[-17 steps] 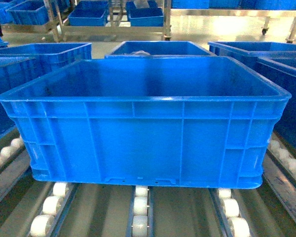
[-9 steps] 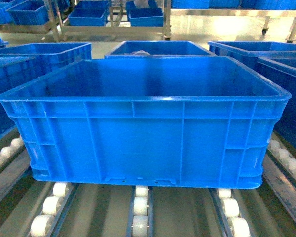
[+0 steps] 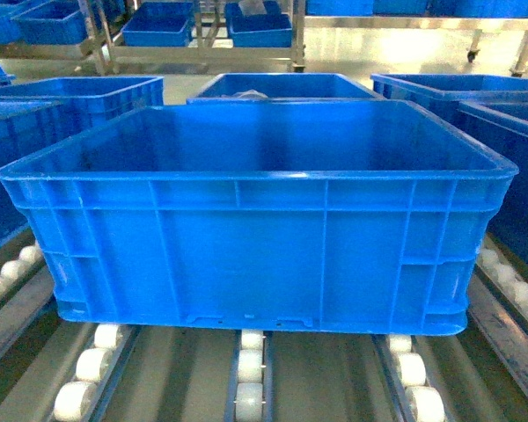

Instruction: Place box next to blue box on left shelf

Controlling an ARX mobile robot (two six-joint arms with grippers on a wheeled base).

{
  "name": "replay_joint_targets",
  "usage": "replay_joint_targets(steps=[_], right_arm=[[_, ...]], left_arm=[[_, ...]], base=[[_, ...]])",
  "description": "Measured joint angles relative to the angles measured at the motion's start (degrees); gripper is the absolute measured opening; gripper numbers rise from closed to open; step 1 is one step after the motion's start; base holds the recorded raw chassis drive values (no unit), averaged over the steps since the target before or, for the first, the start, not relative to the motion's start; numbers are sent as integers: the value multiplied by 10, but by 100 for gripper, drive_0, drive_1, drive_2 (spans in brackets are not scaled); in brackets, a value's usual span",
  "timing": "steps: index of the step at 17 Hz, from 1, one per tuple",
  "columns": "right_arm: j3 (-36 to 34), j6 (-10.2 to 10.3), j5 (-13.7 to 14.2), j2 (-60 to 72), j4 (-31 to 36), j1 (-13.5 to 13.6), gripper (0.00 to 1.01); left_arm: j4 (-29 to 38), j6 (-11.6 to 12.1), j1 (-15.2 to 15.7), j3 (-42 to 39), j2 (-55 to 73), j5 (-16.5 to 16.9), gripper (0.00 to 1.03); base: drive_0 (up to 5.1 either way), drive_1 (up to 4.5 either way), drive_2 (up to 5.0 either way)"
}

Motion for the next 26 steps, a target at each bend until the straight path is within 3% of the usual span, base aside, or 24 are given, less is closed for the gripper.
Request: replay_joint_targets(steps=[5, 26], right_arm=[[0, 0, 0, 0, 0, 0, 100], [0, 0, 0, 0, 0, 0, 98]], left_arm=[[0, 0, 0, 0, 0, 0, 97], [0, 2, 0, 0, 0, 0, 98]], base=[[0, 0, 0], [0, 0, 0]])
